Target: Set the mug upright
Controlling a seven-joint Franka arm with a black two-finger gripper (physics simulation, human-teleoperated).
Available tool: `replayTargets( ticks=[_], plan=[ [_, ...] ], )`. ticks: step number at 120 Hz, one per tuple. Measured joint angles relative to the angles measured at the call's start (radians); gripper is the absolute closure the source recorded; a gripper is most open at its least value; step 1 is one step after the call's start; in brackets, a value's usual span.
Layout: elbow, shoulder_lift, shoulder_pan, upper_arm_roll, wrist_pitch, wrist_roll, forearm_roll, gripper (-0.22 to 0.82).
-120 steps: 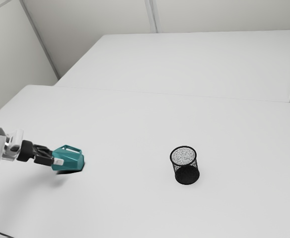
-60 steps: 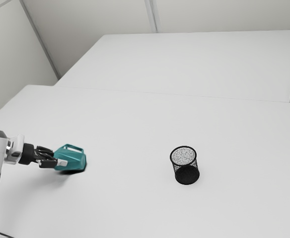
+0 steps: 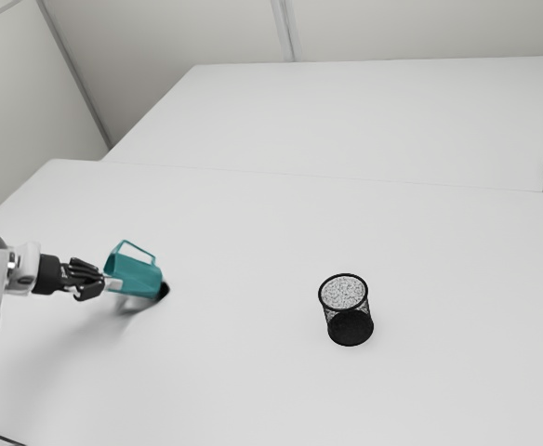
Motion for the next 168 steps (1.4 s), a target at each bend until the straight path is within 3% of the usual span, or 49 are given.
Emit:
replayTargets(
  ticks=[15, 34, 68, 104, 136, 168],
  plan=[
    [0.003, -0.074, -0.033, -0.021, 0.046, -0.029, 0.069, 0.78],
    [0.006, -0.178, -0.096, -0.041, 0.084, -0.223, 0.446, 0.78],
    [0.020, -0.181, -0.188, -0.092, 0.134, -0.600, 0.795, 0.79],
    [0.081, -0.121, -0.297, -0.126, 0.230, -0.854, 0.884, 0.79],
    [0.011, -0.140, -0.360, -0.153, 0.463, -0.995, 0.895, 0.79],
    [0.008, -0.087, -0.483, -0.154, 0.602, -1.103, 0.809, 0.79]
  ],
)
